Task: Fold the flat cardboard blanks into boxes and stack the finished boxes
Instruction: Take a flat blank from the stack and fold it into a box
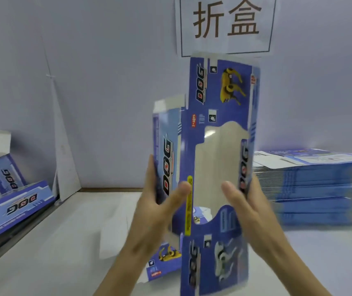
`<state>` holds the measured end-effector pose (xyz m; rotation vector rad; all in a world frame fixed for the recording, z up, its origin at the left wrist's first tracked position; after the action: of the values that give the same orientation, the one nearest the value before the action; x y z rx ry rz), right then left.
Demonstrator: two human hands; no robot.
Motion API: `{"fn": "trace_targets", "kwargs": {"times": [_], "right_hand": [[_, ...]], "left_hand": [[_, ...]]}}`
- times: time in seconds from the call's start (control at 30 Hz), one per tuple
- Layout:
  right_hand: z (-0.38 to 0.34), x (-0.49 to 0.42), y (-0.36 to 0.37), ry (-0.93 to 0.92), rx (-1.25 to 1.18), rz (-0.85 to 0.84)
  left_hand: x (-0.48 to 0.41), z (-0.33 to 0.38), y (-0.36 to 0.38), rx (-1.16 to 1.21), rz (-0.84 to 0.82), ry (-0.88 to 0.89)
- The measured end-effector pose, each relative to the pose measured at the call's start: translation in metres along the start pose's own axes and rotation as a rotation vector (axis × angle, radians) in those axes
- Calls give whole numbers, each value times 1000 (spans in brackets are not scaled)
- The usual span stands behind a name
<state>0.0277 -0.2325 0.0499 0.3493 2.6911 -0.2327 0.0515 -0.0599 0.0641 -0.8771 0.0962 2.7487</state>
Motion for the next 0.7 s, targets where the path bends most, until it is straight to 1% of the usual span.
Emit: {"fn": "trace_targets", "kwargs": {"times": [0.07,0.13,0.17,0.2,0.27,0.3,0.33,0.4,0.47,0.53,0.57,0.7], "right_hand": [[6,3,20,13,-21,-108],[10,2,27,20,-48,-180],[8,0,24,10,-57,-182],[6,-3,16,13,-74,-141],[6,-10,-9,75,-126,26],[8,-12,-20,119,-140,71],[10,-14,-26,171,-139,61],[14,-13,-29,261,-153,-14],[20,-12,-35,325,-248,-1],[23,-12,-38,375,-310,15],[24,-12,-38,393,-320,-4],[17,-10,-28,426,-362,-160]], "left_hand": [[11,-9,25,149,-126,-91],[17,-17,38,251,-213,-205],[16,-19,36,282,-205,-234],[11,-22,27,316,-152,-246],[2,-25,5,364,-40,-260],[-1,-25,-4,371,-16,-266],[-3,-27,-11,355,-10,-262],[-4,-30,-18,249,-6,-265],[-2,-35,-20,176,18,-287],[0,-39,-16,187,21,-317],[2,-39,-15,191,26,-333],[1,-36,-10,184,-9,-311]]}}
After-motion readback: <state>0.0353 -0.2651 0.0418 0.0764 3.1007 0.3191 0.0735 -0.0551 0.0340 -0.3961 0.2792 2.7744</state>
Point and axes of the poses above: each hand's wrist, its own x-axis away from the middle knuckle, its own y-axis out of the palm, z = x × y, the point moved 7 cm from there along -x, towards the middle knuckle, and after that the axes turned 8 degrees about y, right-handed, at the moved point
